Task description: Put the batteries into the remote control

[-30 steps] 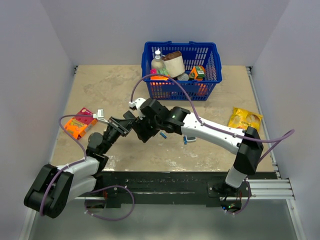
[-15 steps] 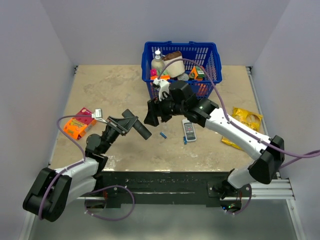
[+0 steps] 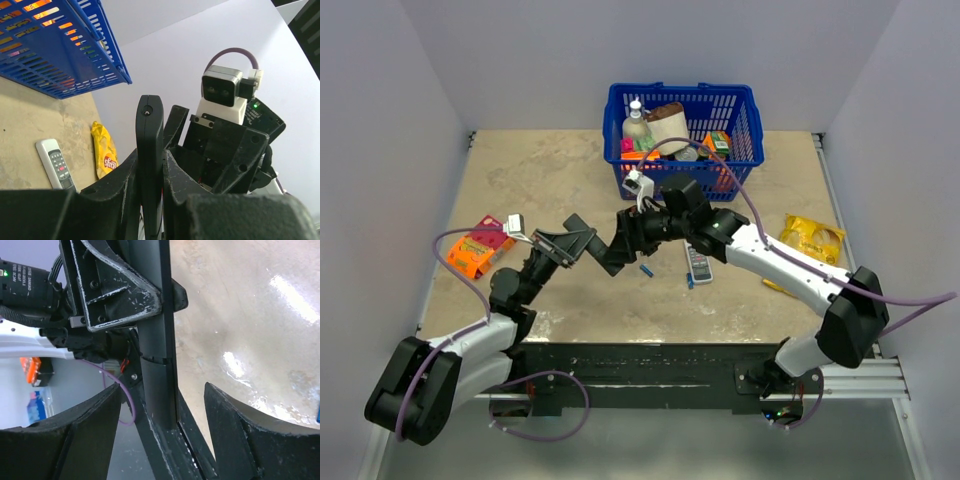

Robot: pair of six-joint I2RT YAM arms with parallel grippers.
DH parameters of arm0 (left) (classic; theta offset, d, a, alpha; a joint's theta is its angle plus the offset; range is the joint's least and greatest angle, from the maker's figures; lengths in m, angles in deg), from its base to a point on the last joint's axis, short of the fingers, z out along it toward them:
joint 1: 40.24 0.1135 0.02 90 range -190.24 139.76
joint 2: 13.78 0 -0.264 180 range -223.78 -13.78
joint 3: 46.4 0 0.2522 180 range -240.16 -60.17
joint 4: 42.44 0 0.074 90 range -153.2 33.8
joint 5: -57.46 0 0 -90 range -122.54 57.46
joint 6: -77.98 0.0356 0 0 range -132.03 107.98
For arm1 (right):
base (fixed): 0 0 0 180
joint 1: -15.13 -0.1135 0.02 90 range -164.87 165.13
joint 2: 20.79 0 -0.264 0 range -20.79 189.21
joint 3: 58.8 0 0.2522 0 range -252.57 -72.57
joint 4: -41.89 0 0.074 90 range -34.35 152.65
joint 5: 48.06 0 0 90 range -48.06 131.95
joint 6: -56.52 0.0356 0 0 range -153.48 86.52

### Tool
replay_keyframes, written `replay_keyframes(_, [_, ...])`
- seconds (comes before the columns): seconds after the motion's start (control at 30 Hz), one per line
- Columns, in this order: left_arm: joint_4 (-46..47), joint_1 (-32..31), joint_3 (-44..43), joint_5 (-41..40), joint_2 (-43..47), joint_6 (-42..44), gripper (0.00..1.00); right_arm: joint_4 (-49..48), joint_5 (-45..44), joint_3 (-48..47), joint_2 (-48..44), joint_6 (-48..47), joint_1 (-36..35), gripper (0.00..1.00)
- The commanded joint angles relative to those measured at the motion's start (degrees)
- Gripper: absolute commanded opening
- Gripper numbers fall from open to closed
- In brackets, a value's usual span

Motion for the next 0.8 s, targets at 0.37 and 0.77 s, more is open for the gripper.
replay_keyframes(0.37, [7.9,-0.4,-2.8,0.2,0.6,-2.8,0.00,-12.8,9.0,5.3,1.2,7.4,2.2,0.45])
replay_keyframes(0.77, [9.4,-0.4,-4.3,0.8,0.0,-3.2,0.00,-15.3,10.1,6.5,1.6,8.8,3.1,0.19])
